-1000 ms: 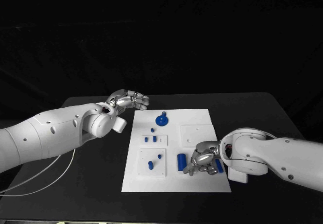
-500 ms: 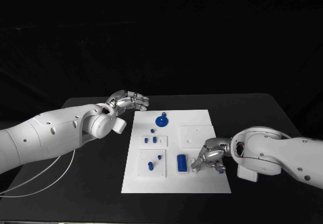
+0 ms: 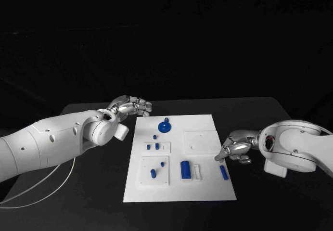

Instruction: Assemble the parts on the task board

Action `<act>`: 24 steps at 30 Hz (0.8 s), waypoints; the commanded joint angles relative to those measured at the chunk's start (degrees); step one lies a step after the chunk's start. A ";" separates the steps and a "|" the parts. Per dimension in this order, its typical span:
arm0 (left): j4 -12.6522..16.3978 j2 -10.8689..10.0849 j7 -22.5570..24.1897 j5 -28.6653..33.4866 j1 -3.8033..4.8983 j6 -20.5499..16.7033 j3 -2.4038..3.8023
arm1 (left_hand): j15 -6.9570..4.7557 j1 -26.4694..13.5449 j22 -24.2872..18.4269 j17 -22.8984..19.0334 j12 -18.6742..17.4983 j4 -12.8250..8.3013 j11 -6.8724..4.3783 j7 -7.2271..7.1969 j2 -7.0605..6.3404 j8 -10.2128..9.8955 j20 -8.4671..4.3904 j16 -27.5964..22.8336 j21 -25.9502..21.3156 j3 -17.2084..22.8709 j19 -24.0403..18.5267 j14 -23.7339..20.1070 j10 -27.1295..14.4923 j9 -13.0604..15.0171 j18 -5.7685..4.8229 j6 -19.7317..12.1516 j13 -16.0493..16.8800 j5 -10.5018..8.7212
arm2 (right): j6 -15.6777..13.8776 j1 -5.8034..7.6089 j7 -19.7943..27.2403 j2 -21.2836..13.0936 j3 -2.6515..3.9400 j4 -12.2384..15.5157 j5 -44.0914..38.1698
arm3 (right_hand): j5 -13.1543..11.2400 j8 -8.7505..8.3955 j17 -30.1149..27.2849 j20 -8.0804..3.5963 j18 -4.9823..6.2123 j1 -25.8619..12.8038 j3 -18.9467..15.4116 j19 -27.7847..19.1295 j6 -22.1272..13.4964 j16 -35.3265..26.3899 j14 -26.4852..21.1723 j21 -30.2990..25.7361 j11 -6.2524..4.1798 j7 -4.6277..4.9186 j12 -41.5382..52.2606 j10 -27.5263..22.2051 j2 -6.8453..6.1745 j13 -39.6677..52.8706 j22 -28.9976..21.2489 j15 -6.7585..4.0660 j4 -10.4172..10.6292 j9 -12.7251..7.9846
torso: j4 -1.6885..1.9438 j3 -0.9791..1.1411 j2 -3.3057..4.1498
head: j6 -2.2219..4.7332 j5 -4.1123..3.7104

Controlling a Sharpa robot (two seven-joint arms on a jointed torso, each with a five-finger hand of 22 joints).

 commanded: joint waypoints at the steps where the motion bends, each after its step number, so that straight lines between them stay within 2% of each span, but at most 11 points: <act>1: 0.01 0.28 0.33 0.21 0.05 0.53 0.04 | -0.02 -0.45 0.06 0.10 0.10 0.24 0.03 0.00 -0.30 0.32 0.21 -0.39 -0.38 -0.05 0.13 0.52 -0.20 -0.08 -0.23 -0.37 -0.05 0.20 | 2.66 0.00 -3.78 -0.37 -0.04 0.24 -3.80 | 0.01 0.36 0.10 -0.03 3.98 0.62 -0.02 0.31 0.66 0.04 0.34 0.40 -0.12 -0.08 0.36 0.36 0.13 0.09 0.84 -0.11 -0.40 0.11 | -0.10 -0.02 -0.01 | 0.16 -0.44; 7: -0.06 0.52 0.33 0.20 0.05 0.57 0.04 | -0.02 -0.47 0.09 0.14 0.11 0.27 0.02 0.00 -0.32 0.32 0.21 -0.41 -0.39 -0.06 0.14 0.53 -0.18 -0.09 -0.23 -0.37 -0.05 0.19 | 3.24 -0.01 -6.12 -0.39 -0.44 -0.49 -7.45 | -0.10 1.28 0.12 0.12 3.98 0.58 -0.11 0.24 1.64 -0.01 0.32 0.39 -0.43 -0.42 0.35 0.22 -0.12 0.16 0.86 -0.37 -0.46 1.09 | 0.01 0.04 0.03 | 0.37 -0.99; 16: -0.09 0.51 0.41 0.20 0.05 0.56 0.04 | -0.02 -0.48 0.11 0.20 0.12 0.29 0.01 -0.01 -0.36 0.34 0.21 -0.45 -0.41 -0.07 0.14 0.54 -0.17 -0.09 -0.23 -0.36 -0.04 0.18 | 3.25 -0.64 -6.77 0.29 -1.75 -1.01 -11.91 | -0.16 1.38 0.12 0.22 3.98 0.32 -0.12 0.18 1.24 -0.04 0.34 0.37 -0.46 -0.44 0.31 0.16 -0.74 0.17 0.86 -0.40 -0.18 1.68 | 0.05 0.00 0.06 | 0.31 -1.68; 19: -0.08 0.45 0.39 0.20 0.05 0.57 0.04 | -0.02 -0.48 0.12 0.22 0.12 0.30 0.01 -0.01 -0.36 0.34 0.21 -0.46 -0.41 -0.07 0.14 0.55 -0.17 -0.09 -0.23 -0.36 -0.04 0.18 | 2.89 -1.35 -6.77 0.59 -1.90 -1.10 -12.48 | -0.18 1.44 0.12 0.25 3.98 0.30 -0.08 0.17 1.24 -0.04 0.35 0.37 -0.47 -0.45 0.31 0.17 -0.86 0.18 0.87 -0.40 -0.11 1.82 | 0.08 -0.06 0.05 | 0.25 -1.86; 24: -0.05 0.42 0.39 0.20 0.05 0.63 0.04 | -0.02 -0.48 0.13 0.24 0.12 0.31 0.01 -0.01 -0.38 0.34 0.21 -0.48 -0.42 -0.07 0.15 0.55 -0.17 -0.09 -0.23 -0.36 -0.04 0.17 | 2.52 -2.15 -6.71 1.10 -1.99 -0.59 -12.48 | -0.25 1.61 0.14 0.32 3.98 -0.20 0.03 0.17 1.12 -0.04 0.37 0.38 -0.51 -0.49 0.29 0.21 -1.85 0.18 0.86 -0.44 0.67 2.35 | 0.10 -0.07 0.06 | 0.15 -1.96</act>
